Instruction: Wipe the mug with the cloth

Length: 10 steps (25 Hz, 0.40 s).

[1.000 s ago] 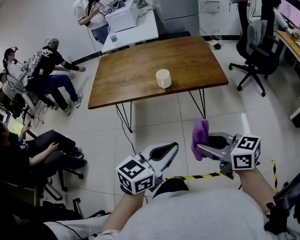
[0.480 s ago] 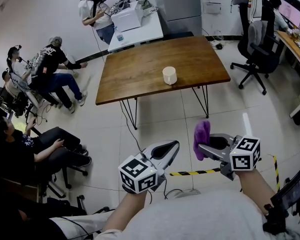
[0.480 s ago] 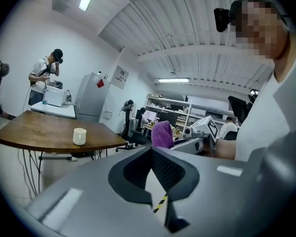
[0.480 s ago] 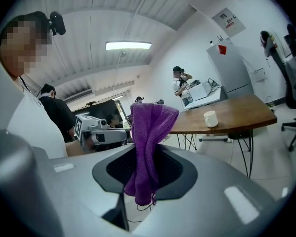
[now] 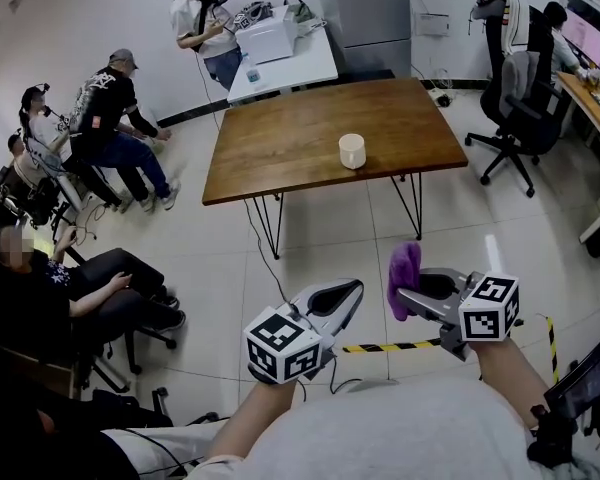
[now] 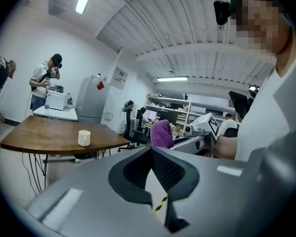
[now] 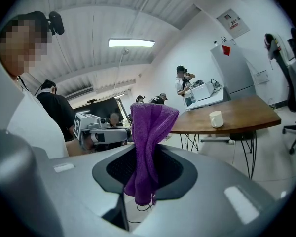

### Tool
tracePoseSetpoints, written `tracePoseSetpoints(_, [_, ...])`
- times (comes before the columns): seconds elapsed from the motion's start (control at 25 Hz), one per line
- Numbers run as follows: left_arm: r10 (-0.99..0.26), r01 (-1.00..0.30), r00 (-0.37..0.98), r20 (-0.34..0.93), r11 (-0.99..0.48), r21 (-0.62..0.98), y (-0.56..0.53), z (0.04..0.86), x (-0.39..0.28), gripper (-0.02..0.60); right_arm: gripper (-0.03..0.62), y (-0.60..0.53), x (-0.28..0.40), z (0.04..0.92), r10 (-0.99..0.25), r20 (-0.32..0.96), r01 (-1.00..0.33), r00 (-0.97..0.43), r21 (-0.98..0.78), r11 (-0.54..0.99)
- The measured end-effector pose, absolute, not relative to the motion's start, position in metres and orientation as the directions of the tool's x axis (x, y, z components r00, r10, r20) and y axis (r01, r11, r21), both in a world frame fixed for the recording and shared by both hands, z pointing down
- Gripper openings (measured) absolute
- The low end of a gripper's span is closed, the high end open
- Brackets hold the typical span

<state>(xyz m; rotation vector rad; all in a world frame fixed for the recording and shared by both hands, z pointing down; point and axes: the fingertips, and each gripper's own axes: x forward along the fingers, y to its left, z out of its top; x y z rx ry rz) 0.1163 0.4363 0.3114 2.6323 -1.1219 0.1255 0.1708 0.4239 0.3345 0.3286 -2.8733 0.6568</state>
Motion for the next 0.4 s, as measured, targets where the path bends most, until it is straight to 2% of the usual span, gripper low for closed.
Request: tracePoseSetpoints(0.4, [-0.694, -0.717, 0.696, 0.183, -0.656, 0.236, 0.4417, 0.3152, 0.1114, -0.006, 0.107, 0.4284, 0.1693, 0.3369, -0.181, 0.23, -0.264, -0.956, -0.412, 0.872])
